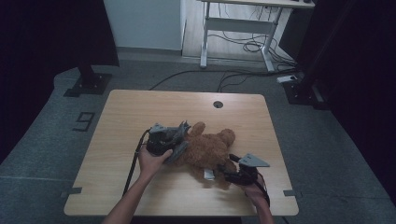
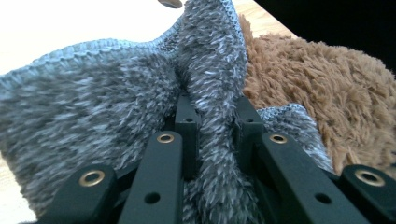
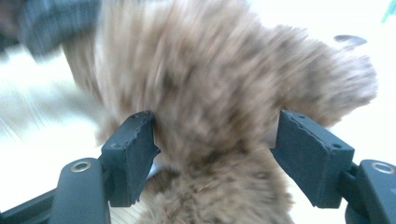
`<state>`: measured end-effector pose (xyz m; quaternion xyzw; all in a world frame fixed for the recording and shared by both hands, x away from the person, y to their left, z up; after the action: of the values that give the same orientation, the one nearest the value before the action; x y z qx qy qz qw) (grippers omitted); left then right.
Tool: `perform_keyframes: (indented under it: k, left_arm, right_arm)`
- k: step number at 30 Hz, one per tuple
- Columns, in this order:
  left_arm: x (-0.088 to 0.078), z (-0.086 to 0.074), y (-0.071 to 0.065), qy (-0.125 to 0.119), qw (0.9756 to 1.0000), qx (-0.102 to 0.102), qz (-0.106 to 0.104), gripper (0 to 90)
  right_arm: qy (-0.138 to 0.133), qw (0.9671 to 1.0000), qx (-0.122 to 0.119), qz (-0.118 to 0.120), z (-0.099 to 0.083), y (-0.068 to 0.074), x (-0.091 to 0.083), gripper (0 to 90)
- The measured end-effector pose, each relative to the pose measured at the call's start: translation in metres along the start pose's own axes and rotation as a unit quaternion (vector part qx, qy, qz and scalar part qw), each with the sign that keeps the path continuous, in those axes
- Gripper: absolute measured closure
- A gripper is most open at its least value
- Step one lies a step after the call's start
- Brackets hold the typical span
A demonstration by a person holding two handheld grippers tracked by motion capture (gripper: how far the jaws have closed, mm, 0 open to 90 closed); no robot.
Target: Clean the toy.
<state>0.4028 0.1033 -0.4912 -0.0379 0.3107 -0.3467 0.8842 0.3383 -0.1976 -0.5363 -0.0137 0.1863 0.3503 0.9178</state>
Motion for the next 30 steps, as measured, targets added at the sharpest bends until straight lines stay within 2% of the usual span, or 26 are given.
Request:
perform_keyframes:
  k: [2,4,6,9,11,13,16,17,23,26,28,30]
  left_arm:
    - [-0.002,-0.004,-0.003,-0.004,1.0,0.006,0.0,76.4]
    - [-0.006,-0.008,-0.006,-0.006,0.9999,0.014,0.004,76.4]
    - [-0.008,-0.011,-0.008,-0.01,0.9998,0.017,0.007,76.5]
    - [-0.01,-0.016,-0.01,-0.015,0.9997,0.017,0.004,76.5]
    - [-0.011,-0.018,-0.011,-0.019,0.9996,0.019,0.005,76.5]
    - [-0.011,-0.019,-0.012,-0.021,0.9996,0.018,0.004,76.5]
    - [-0.013,-0.021,-0.012,-0.023,0.9996,0.017,0.001,76.6]
    - [-0.013,-0.022,-0.012,-0.024,0.9996,0.015,-0.001,76.6]
    - [-0.019,-0.029,-0.016,-0.023,0.9994,0.024,-0.002,76.6]
    - [-0.022,-0.032,-0.016,-0.024,0.9995,0.018,-0.008,76.6]
    - [-0.025,-0.033,-0.017,-0.023,0.9996,0.008,-0.015,76.6]
    - [-0.029,-0.028,-0.017,-0.011,0.9997,0.004,-0.022,76.4]
  right_arm:
    - [-0.022,0.9995,0.022,0.001,0.009,-0.003,-0.011,26.1]
    - [-0.03,0.9992,0.027,-0.004,0.017,-0.003,-0.015,23.0]
    - [-0.039,0.9987,0.032,-0.011,0.029,-0.002,-0.015,21.8]
    - [-0.057,0.9974,0.045,-0.001,0.042,-0.002,-0.01,20.6]
    - [-0.046,0.998,0.042,-0.006,0.047,-0.002,-0.002,19.7]
    - [-0.023,0.9988,0.043,-0.003,0.047,0.0,0.009,17.6]
    - [0.016,0.9993,0.032,-0.007,0.041,0.006,0.024,14.8]
    - [0.021,0.9992,0.032,-0.009,0.037,0.008,0.027,14.0]
    - [0.037,0.9962,0.076,0.017,0.018,0.005,0.034,14.5]
    - [0.035,0.9955,0.082,0.034,0.012,0.007,0.034,19.7]
    - [0.037,0.9961,0.071,0.038,0.011,0.009,0.032,26.5]
    - [0.032,0.9971,0.056,0.04,0.01,0.012,0.031,35.7]
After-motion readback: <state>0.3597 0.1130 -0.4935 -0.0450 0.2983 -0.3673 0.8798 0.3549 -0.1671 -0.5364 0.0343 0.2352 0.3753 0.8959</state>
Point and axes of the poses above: each handheld gripper's, and its own axes: x roughly forward along the jaws, z roughly out of its top, y roughly to its left, the point moved 3 cm from there along x, roughly forward along the jaws, and after that the axes turned 1 degree about -y, right-handed, at the moved point
